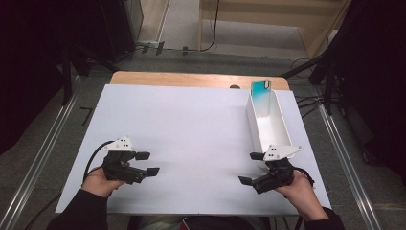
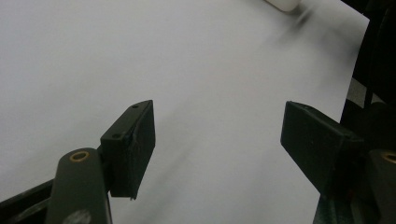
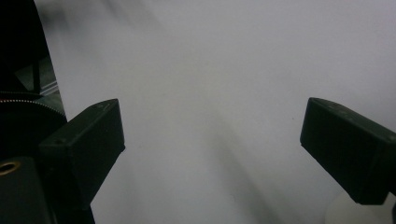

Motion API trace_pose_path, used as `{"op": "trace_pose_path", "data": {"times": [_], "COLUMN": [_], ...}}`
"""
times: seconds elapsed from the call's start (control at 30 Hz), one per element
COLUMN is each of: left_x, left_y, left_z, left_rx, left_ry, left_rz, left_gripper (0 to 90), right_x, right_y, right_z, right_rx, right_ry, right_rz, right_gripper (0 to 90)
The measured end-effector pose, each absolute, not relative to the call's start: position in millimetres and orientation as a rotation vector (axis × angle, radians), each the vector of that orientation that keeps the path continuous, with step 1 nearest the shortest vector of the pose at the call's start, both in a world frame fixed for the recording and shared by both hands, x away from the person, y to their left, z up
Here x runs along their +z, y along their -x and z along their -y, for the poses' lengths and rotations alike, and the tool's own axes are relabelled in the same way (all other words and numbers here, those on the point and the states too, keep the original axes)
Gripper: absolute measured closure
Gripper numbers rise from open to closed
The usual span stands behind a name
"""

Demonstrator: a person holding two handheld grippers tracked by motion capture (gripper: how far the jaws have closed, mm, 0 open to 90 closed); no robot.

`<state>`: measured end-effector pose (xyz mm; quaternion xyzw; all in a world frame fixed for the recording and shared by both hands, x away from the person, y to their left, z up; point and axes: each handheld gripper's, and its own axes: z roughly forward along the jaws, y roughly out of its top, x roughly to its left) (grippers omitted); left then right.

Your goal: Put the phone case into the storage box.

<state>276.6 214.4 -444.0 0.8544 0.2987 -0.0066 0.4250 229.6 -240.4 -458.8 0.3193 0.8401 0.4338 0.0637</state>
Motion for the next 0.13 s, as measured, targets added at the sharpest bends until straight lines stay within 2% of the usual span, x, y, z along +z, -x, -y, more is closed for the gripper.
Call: {"op": "trace_pose_path", "data": {"times": [0.13], "left_x": [-443.9], "left_y": [-276.7], "left_z": [-214.2], "left_rx": [-0.016], "left_ry": [-2.136], "left_rz": [-0.745], "left_gripper": [25.8], "right_x": [-459.1], "right_y": [-229.8], "right_z": [241.0], "right_rx": [1.312], "right_ry": [-0.969], "right_rz": [-2.534], "right_gripper": [5.1]}}
